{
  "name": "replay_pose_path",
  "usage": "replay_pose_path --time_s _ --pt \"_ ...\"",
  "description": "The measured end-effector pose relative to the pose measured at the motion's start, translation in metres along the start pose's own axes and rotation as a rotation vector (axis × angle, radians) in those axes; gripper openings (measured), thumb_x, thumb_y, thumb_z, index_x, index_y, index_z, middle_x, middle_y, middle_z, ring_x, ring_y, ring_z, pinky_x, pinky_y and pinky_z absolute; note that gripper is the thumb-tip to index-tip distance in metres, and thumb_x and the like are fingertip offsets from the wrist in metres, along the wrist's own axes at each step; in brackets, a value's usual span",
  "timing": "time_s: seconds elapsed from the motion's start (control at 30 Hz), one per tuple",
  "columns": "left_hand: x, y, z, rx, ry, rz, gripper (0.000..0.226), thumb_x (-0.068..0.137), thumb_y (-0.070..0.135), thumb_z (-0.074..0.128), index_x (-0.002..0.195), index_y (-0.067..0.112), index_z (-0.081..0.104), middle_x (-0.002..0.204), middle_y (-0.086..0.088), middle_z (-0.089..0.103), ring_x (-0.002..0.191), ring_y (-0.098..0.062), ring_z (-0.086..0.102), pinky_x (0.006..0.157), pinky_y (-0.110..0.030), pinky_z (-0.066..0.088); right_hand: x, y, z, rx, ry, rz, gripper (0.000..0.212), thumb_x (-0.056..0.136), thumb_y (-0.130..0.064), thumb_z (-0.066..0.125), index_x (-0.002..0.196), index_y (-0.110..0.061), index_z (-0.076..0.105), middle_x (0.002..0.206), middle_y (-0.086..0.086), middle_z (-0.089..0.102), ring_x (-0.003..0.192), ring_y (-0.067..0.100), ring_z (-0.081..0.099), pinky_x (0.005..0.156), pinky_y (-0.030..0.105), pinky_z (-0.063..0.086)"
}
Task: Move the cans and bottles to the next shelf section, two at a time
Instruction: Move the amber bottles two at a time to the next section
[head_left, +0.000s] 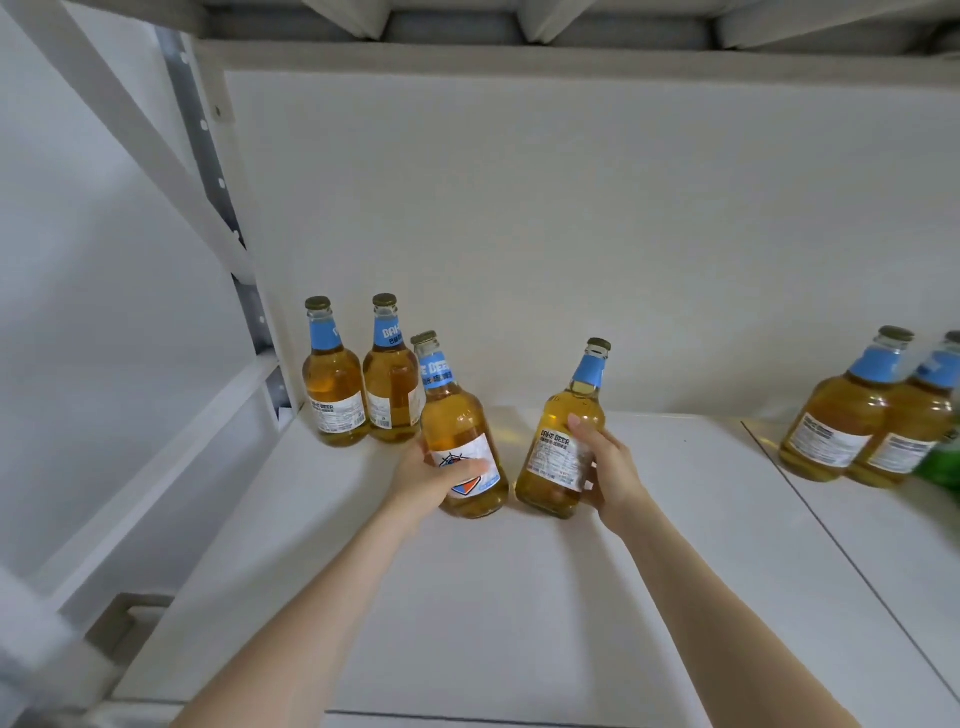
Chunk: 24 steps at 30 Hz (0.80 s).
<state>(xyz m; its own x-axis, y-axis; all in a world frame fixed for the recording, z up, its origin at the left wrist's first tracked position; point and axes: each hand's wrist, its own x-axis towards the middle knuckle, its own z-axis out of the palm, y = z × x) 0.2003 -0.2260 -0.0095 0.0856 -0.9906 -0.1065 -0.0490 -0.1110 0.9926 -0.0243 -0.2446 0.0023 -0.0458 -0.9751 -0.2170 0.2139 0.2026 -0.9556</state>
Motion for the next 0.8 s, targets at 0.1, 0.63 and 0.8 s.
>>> replay_pose_path --time_s 0.1,0.63,0.8 --pt "-0.024 0.002 0.003 -0.079 0.038 -0.065 0.046 0.072 0.014 0.085 0.113 0.021 0.065 0.104 0.001 0.075 0.092 -0.015 0.072 0.069 -0.025 0.057 -0.019 -0.001 -0.01 0.019 0.002 0.045 0.035 0.086 -0.041 0.07 0.114 -0.019 0.066 0.097 0.003 0.074 0.089 0.022 0.07 0.077 0.036 0.054" --pt "-0.159 0.036 0.012 -0.071 0.125 -0.178 0.029 0.077 0.018 0.081 0.1 0.026 0.065 0.098 0.002 0.074 0.089 -0.015 0.07 0.065 -0.029 0.055 -0.122 -0.034 -0.045 -0.057 -0.061 0.085 0.049 0.085 -0.045 0.07 0.124 -0.017 0.061 0.11 0.007 0.072 0.102 0.026 0.069 0.078 0.039 0.055" --pt "-0.194 0.038 0.012 -0.037 0.12 -0.16 0.032 0.075 0.018 0.083 0.1 0.028 0.065 0.096 0.005 0.074 0.089 -0.015 0.07 0.065 -0.028 0.055 -0.159 -0.032 -0.051 -0.029 -0.065 0.075 0.044 0.085 -0.042 0.069 0.12 -0.018 0.062 0.108 0.008 0.073 0.1 0.027 0.069 0.077 0.038 0.055"
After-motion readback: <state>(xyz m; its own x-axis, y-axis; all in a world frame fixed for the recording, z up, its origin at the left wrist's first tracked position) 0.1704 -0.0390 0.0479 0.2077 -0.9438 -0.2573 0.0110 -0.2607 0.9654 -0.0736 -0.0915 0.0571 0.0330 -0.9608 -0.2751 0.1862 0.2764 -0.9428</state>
